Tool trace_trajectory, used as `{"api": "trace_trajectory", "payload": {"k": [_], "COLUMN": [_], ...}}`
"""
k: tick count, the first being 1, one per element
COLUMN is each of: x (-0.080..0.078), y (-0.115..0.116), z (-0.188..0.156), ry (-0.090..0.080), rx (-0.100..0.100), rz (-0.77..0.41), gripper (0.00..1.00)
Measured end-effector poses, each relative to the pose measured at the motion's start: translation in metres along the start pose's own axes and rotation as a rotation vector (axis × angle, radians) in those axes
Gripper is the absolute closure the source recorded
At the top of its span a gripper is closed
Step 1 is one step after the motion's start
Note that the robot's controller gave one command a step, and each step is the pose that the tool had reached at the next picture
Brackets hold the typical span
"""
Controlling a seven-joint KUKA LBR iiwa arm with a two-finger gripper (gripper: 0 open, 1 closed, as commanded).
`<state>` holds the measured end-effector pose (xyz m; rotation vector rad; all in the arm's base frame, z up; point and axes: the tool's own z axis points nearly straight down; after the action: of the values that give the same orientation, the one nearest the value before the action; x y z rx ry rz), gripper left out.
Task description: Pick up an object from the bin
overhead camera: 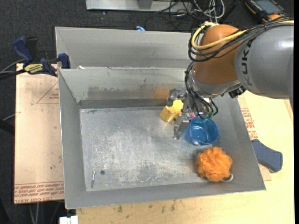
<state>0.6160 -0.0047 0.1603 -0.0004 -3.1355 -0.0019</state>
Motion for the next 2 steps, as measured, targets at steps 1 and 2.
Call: {"api": "trace_trajectory", "payload": {"k": [1, 2], "x": [-0.002, 0.001], "y": [0.0, -0.062], "z": [-0.005, 0.047], "ry": [-0.008, -0.02], "rx": [0.0, -0.001], "rz": [0.0, 0.02], "gripper": [0.0, 0.0]}}
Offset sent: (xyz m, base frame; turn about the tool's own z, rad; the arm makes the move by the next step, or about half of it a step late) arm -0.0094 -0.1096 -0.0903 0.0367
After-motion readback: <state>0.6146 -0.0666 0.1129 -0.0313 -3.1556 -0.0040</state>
